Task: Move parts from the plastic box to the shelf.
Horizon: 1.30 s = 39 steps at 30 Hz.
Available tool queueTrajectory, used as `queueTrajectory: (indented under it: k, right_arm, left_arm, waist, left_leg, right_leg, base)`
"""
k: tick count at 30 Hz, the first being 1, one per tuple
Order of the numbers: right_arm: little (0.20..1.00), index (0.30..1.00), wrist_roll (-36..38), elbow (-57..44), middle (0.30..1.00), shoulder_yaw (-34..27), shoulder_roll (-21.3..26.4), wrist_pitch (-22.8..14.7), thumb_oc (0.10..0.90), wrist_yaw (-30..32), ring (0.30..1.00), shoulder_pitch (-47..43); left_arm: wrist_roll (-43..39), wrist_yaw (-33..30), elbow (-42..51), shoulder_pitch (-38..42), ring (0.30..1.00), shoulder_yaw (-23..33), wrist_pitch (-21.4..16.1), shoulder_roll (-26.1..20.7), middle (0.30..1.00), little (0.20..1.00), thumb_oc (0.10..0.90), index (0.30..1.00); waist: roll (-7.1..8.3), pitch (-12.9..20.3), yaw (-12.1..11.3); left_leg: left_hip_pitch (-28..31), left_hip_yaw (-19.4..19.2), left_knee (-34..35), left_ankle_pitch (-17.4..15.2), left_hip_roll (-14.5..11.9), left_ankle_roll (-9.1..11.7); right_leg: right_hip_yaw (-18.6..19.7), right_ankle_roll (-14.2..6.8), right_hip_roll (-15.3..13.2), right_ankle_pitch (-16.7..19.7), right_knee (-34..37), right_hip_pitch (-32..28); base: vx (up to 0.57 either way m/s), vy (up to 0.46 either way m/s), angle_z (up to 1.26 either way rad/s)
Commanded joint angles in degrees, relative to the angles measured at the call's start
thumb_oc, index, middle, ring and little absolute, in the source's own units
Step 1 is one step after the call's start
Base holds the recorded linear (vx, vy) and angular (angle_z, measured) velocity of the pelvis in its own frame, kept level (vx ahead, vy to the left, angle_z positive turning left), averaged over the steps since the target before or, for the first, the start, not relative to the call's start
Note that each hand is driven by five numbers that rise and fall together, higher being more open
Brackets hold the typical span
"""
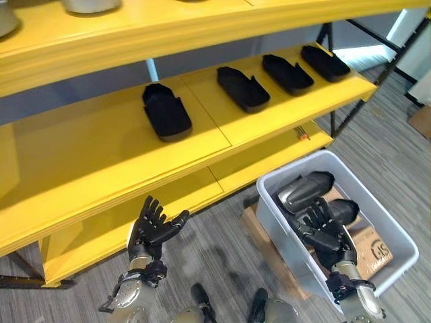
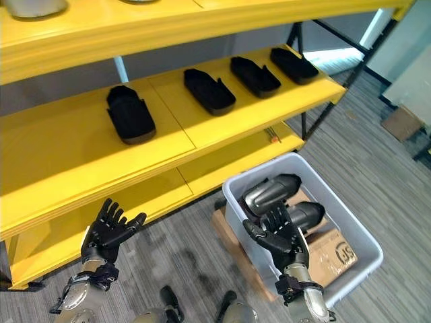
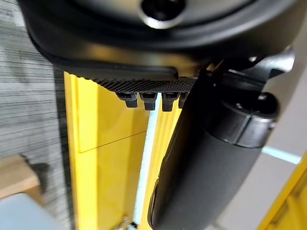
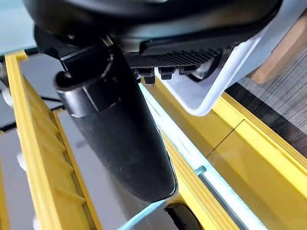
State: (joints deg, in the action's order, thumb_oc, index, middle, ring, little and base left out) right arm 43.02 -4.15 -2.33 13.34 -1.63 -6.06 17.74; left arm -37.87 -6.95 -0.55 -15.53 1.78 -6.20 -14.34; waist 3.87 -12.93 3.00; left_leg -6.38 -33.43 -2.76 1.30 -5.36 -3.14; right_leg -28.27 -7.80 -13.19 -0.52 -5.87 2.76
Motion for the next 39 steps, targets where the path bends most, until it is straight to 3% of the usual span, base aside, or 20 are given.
queueTrajectory:
  k: [1, 8, 17, 20, 22, 24, 26, 27, 28, 29, 30, 31, 33, 35, 39]
  right_arm:
    - [1.0, 1.0, 3.39, -5.65, 1.0, -1.93, 0.68, -4.6, 0.9, -1.97, 1.0, -2.37]
    - [1.0, 1.0, 3.97, -6.77, 1.0, -4.46, 0.82, -4.68, 0.9, -2.62, 1.0, 0.37]
    - [1.0, 1.0, 3.7, -7.6, 1.0, -6.86, 1.28, -5.7, 0.9, -2.36, 1.0, 0.95]
    - [1.0, 1.0, 3.39, -8.12, 1.0, -7.77, 1.56, -6.69, 0.9, -1.86, 1.0, 0.41]
    - [1.0, 1.0, 2.93, -8.08, 1.0, -7.36, 1.75, -6.99, 0.9, -1.68, 1.0, 0.43]
    - [1.0, 1.0, 2.01, -8.53, 1.0, -6.37, 2.41, -7.21, 0.9, -1.23, 1.0, 0.24]
    - [1.0, 1.0, 2.08, -8.9, 1.0, -5.41, 2.92, -6.92, 0.9, -1.57, 1.0, 0.05]
    - [1.0, 1.0, 2.08, -8.9, 1.0, -5.4, 2.92, -6.91, 0.9, -1.57, 1.0, 0.05]
    - [1.0, 1.0, 2.32, -8.71, 1.0, -4.85, 2.9, -6.82, 0.9, -1.49, 1.0, -0.17]
    - [1.0, 1.0, 3.21, -7.78, 1.0, -2.98, 3.6, -6.44, 0.9, -2.05, 1.0, -2.03]
    - [1.0, 1.0, 3.22, -7.76, 1.0, -2.97, 3.62, -6.46, 0.9, -2.06, 1.0, -2.04]
    - [1.0, 1.0, 4.05, -7.23, 1.0, -1.82, 4.32, -6.23, 0.9, -2.52, 1.0, -2.63]
    - [1.0, 1.0, 4.28, -6.61, 1.0, -1.05, 5.35, -6.1, 0.9, -2.56, 1.0, -3.82]
    - [1.0, 1.0, 3.71, -5.88, 1.0, -0.07, 6.23, -6.07, 0.9, -2.28, 1.0, -5.25]
    - [1.0, 1.0, 2.71, -6.14, 1.0, 0.76, 6.56, -5.35, 0.9, -2.93, 1.0, -6.08]
  left_arm:
    - [-0.2, 1.47, 9.08, 0.19, 1.0, 2.3, -4.47, -2.78, 1.0, 1.0, 0.9, 1.0]
    - [-0.1, 3.52, 8.8, -0.96, 1.0, 0.79, -3.6, -1.48, 1.0, 1.0, 0.9, 1.0]
    - [0.85, 5.21, 8.23, 0.9, 1.0, -1.99, -3.48, -1.43, 1.0, 1.0, 0.9, 1.0]
    - [0.88, 5.67, 8.0, 2.29, 1.0, -2.7, -3.63, -1.81, 1.0, 1.0, 0.9, 1.0]
    - [0.89, 5.78, 7.88, 2.32, 1.0, -2.74, -3.74, -1.63, 1.0, 1.0, 0.9, 1.0]
    - [1.14, 5.43, 7.8, 2.08, 1.0, -2.71, -3.96, -1.74, 1.0, 1.0, 0.9, 1.0]
    - [1.3, 4.91, 7.95, 2.05, 1.0, -2.63, -4.02, -1.51, 1.0, 1.0, 0.9, 1.0]
    - [1.3, 4.91, 7.95, 2.05, 1.0, -2.62, -4.02, -1.5, 1.0, 1.0, 0.9, 1.0]
    - [1.51, 4.69, 7.93, 1.96, 1.0, -2.49, -3.87, -1.32, 1.0, 1.0, 0.9, 1.0]
    - [1.73, 4.63, 8.22, 1.49, 1.0, -2.11, -3.91, -0.86, 1.0, 1.0, 0.9, 1.0]
    - [1.73, 4.63, 8.23, 1.48, 1.0, -2.1, -3.91, -0.85, 1.0, 1.0, 0.9, 1.0]
    - [1.74, 4.56, 8.75, 0.29, 1.0, -1.66, -4.2, -0.34, 1.0, 1.0, 0.9, 1.0]
    - [1.64, 4.54, 8.99, 0.14, 1.0, -1.63, -4.53, -0.17, 1.0, 1.0, 0.9, 1.0]
    - [1.68, 4.51, 9.17, 0.18, 1.0, -1.41, -4.9, 0.19, 1.0, 1.0, 0.9, 1.0]
    - [1.51, 5.12, 9.21, -0.51, 1.0, -0.82, -5.16, 1.11, 1.0, 1.0, 0.9, 1.0]
  waist:
    - [0.82, 2.29, 1.24]
    - [-0.77, 3.78, 3.25]
    - [-3.49, 4.24, 5.82]
    - [-3.22, 3.01, 6.67]
    - [-3.12, 1.75, 6.24]
    - [-2.95, -0.73, 4.53]
    - [-2.88, -2.13, 3.94]
    - [-2.9, -2.1, 4.01]
    - [-2.68, -2.34, 3.1]
    - [-2.46, -2.26, 1.43]
    - [-2.39, -2.32, 1.43]
    - [-2.74, -2.29, 0.84]
    - [-3.93, -3.13, -0.09]
    - [-4.96, -3.73, -1.19]
    - [-6.2, -3.84, -2.06]
  left_leg:
    - [6.43, 1.69, 2.9, -5.05, -0.2, 2.42]
    - [7.91, 0.26, 3.76, -3.29, -1.74, 4.43]
    - [9.0, -0.21, 1.25, -2.31, -4.93, 6.77]
    - [7.43, -1.21, -7.84, -3.27, -9.76, 8.11]
    - [5.56, -0.4, -15.8, -0.42, -13.32, 9.95]
    - [2.75, 6.16, -24.71, 4.06, -15.48, 11.47]
    - [-0.78, 14.29, -28.04, 4.26, -13.98, 10.36]
    - [-0.88, 14.37, -28.09, 4.25, -13.99, 10.36]
    - [-3.18, 18.67, -26.5, 2.99, -11.53, 9.1]
    - [-6.1, 28.14, -16.97, 1.94, -5.73, 6.47]
    - [-5.91, 28.07, -16.79, 2.0, -5.65, 6.45]
    - [-6.31, 30.9, -7.14, 5.86, -6.83, 7.32]
    - [-8.93, 33.84, 0.56, 11.46, -6.44, 8.7]
    - [-10.15, 35.92, 6.33, 13.27, -5.76, 10.33]
    - [-8.47, 37.01, 6.55, 13.45, -6.14, 10.84]
  right_leg:
    - [2.76, -1.69, 1.95, 1.71, 0.63, 1.27]
    - [4.91, -0.83, 4.28, 1.58, 6.18, -1.61]
    - [6.96, 1.54, 6.67, -1.37, 5.88, -3.18]
    - [8.4, 3.97, 8.19, -4.16, 3.23, -3.41]
    - [9.7, 5.8, 9.92, -5.86, 2.73, -4.57]
    - [11.96, 8.01, 12.15, -7.0, 2.01, -5.87]
    - [13.62, 8.72, 12.99, -7.92, 1.68, -6.01]
    - [13.56, 8.73, 13.01, -7.93, 1.68, -5.98]
    - [14.85, 8.41, 12.78, -7.94, 1.94, -6.19]
    - [18.2, 7.41, 12.24, -6.86, 1.99, -5.46]
    - [18.21, 7.38, 12.16, -6.9, 1.96, -5.53]
    - [20.69, 7.04, 12.59, -7.02, 1.88, -5.34]
    - [22.55, 6.98, 13.08, -7.04, 1.04, -4.82]
    - [25.33, 7.04, 13.99, -8.04, 0.49, -5.39]
    - [29.68, 6.59, 14.67, -9.39, 0.23, -6.81]
  base:
    - [0.04, -0.093, -0.55]
    - [0.04, -0.085, -0.19]
    - [0.01, -0.115, -0.06]
    - [0.0, -0.25, -0.08]
    - [0.04, -0.262, -0.19]
    - [-0.01, -0.232, -0.5]
    - [-0.07, -0.062, -0.89]
    - [-0.05, 0.018, -0.94]
    - [-0.01, 0.123, -0.48]
    - [-0.01, 0.124, -0.26]
    - [0.1, 0.162, -0.61]
    - [0.16, 0.117, -1.05]
    - [0.2, 0.152, -1.02]
    - [0.15, 0.116, -0.66]
    - [0.18, 0.187, -0.83]
